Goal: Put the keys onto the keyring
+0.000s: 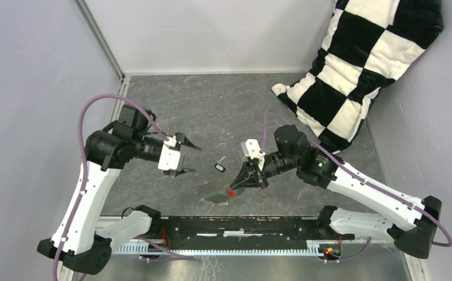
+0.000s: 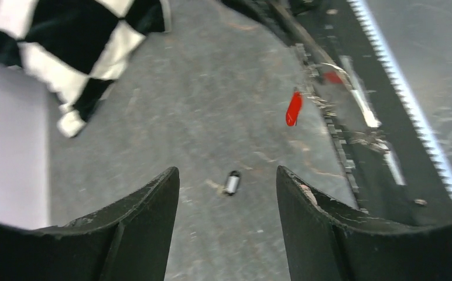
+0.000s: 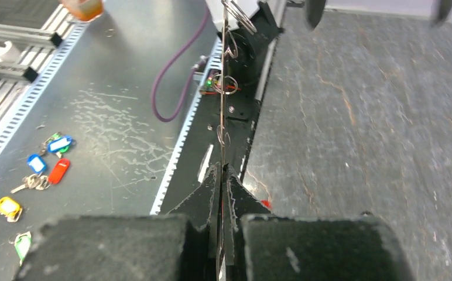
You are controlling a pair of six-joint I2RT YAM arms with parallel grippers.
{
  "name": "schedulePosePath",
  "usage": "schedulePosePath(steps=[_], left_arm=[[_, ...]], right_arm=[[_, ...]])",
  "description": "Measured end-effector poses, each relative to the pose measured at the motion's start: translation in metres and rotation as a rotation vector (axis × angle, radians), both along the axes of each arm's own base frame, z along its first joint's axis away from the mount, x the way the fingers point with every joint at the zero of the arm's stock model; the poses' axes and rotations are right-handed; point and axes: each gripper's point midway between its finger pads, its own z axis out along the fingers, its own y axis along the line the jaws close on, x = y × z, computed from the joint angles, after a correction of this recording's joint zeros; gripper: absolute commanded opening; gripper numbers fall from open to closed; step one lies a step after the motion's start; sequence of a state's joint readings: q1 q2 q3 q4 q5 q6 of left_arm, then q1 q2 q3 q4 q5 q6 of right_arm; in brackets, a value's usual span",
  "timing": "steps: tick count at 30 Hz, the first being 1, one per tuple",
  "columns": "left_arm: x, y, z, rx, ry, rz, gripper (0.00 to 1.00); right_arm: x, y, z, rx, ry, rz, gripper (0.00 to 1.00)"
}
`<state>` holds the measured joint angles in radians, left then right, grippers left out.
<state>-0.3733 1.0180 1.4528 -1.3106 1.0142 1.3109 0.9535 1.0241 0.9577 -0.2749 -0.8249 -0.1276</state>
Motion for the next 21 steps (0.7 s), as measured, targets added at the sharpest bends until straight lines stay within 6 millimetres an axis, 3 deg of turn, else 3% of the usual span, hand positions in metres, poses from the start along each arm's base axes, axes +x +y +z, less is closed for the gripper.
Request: schedulePosePath(steps=[3, 11, 21], left_arm=[[-0.027, 0.0, -0.023, 0.016, 0.074, -0.078, 0.71], [-0.062, -0.002, -0.015, -0.067, 0.058, -0.179, 0.72], [-0.072, -0.003, -0.005, -0.185, -0.093, -0.193, 0.65]], right_arm=[[-0.006, 0.007, 0.008, 0.006, 0.008, 0.088, 0.0], [0.002, 0.018, 0.009, 0.031, 0.085, 0.23, 0.0], [0.006, 0.032, 0.014, 0.062, 0.174, 0.352, 0.0]])
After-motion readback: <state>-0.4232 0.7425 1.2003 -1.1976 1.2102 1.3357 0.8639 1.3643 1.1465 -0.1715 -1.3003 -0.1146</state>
